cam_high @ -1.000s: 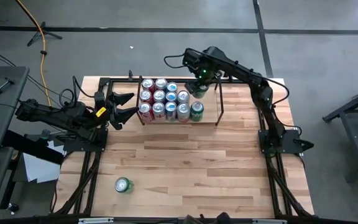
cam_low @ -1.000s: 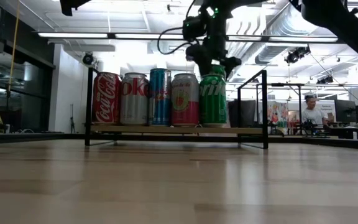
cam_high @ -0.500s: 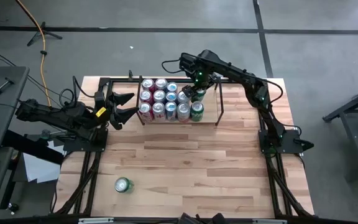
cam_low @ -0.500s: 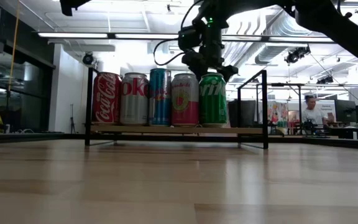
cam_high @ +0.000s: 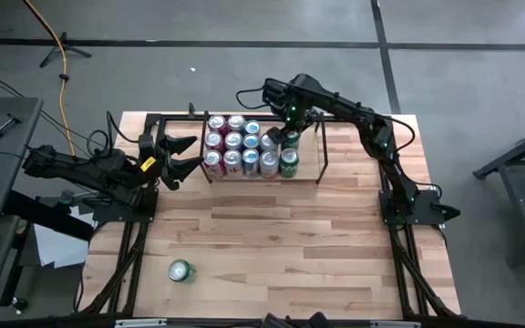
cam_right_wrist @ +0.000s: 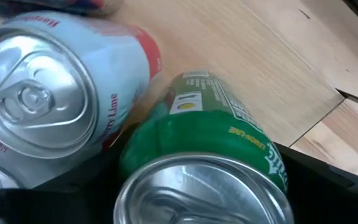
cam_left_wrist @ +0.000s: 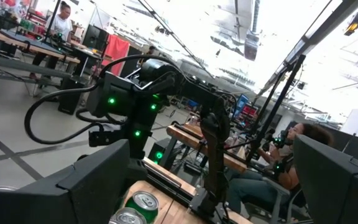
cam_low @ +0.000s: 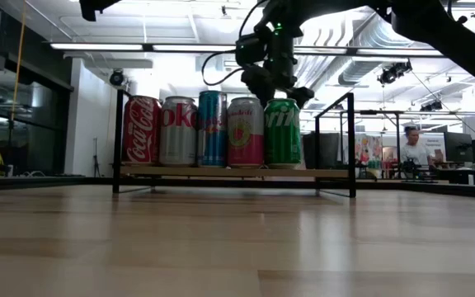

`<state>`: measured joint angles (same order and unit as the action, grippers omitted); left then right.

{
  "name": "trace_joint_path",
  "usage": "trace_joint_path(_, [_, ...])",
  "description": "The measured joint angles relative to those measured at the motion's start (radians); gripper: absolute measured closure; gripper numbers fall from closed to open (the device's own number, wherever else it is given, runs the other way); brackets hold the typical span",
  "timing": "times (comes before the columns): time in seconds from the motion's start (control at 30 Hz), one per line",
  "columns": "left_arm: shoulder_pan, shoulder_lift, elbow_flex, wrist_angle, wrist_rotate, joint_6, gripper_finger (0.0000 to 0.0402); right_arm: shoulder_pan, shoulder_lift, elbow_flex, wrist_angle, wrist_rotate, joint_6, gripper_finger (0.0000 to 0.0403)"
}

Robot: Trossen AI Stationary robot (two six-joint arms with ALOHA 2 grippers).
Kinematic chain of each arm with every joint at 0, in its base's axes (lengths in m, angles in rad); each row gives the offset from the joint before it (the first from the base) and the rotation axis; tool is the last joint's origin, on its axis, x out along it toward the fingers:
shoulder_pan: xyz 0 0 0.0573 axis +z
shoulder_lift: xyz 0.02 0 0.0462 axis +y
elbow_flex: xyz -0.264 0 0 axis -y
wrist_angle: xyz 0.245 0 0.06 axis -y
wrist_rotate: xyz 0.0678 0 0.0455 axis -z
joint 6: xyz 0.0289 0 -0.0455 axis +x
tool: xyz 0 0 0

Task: Place canned beverage on shelf
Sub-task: Put the right green soda can on the shelf aligned with the other green soda can

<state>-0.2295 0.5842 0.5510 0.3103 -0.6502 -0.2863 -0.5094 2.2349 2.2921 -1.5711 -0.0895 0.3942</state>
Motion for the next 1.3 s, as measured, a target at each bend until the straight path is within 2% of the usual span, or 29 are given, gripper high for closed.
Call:
trace_joint_path(0.23, [0.000, 0.000, 0.000, 0.000, 0.000, 0.000, 0.0037, 0.001, -0.002, 0.001, -0.002, 0.036, 0.020, 0.0073])
trace_joint_path(0.6, [0.000, 0.000, 0.000, -0.001, 0.000, 0.001, 0.0037, 0.001, -0.002, 0.001, 0.000, 0.032, 0.018, 0.0073])
trace_joint_path(1.03, [0.000, 0.000, 0.000, -0.001, 0.000, 0.001, 0.0037, -0.010, -0.022, 0.055, -0.001, -0.034, 0.016, 0.0073])
trace_joint_path(1.17, [0.000, 0.000, 0.000, -0.002, 0.001, 0.000, 0.0037, -0.029, -0.033, 0.055, 0.000, -0.014, 0.004, 0.0073])
trace_joint_path(1.3, [0.000, 0.000, 0.000, -0.007, 0.007, 0.000, 0.0037, -0.049, -0.056, 0.063, 0.006, 0.054, 0.001, 0.0073])
